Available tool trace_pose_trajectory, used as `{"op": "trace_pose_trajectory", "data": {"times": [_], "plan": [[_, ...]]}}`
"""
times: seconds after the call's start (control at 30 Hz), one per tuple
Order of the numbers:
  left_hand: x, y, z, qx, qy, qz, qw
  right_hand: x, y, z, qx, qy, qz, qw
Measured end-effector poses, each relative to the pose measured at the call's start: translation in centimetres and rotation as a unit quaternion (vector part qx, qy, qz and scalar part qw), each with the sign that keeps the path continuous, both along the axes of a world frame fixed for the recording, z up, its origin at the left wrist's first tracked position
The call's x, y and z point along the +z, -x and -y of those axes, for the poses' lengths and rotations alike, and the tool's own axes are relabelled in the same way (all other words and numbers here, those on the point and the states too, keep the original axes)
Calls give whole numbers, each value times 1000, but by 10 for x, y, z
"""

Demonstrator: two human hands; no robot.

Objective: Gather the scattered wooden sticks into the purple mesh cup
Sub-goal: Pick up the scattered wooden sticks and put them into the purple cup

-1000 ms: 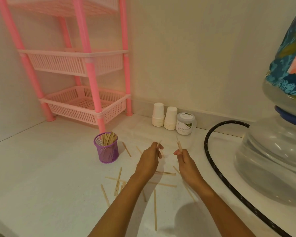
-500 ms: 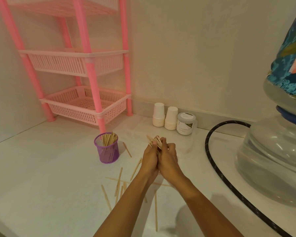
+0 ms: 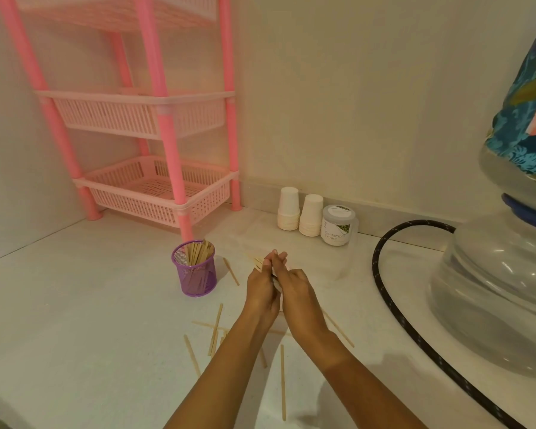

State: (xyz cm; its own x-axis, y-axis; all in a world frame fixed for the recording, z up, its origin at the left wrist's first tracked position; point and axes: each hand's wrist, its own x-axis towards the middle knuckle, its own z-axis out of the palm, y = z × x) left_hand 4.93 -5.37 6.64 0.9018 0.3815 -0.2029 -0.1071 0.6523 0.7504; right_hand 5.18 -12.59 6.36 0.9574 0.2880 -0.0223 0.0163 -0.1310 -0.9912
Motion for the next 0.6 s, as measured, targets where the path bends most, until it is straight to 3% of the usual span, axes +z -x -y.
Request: {"op": "trace_pose_trajectory", "data": {"times": [0.1,0.17,0.2,0.27,0.37,0.47,0.6], "plan": [[3,-2,-6,40,46,17,998,-5,5,0,47,113,184,975],[6,-3,-10,63,68,42,995,-9,-2,7,-3,131,256,958],[7,-2,-10,72,62,50,994,-11,-3,10,-42,115,231,965],[9,-1,-10,86,35,52,994,-14,-3,9,-88,31,74,993],[6,-1,-5,90,-1,41,995,-11,-4,5,-68,-140,-161,975],[0,1,3,68,-34,29,997,-8,-3,-2,-56,-213,-204,954],[-5,3,10,42,-76,16,996,-4,0,-12,-48,-202,-199,958]]}}
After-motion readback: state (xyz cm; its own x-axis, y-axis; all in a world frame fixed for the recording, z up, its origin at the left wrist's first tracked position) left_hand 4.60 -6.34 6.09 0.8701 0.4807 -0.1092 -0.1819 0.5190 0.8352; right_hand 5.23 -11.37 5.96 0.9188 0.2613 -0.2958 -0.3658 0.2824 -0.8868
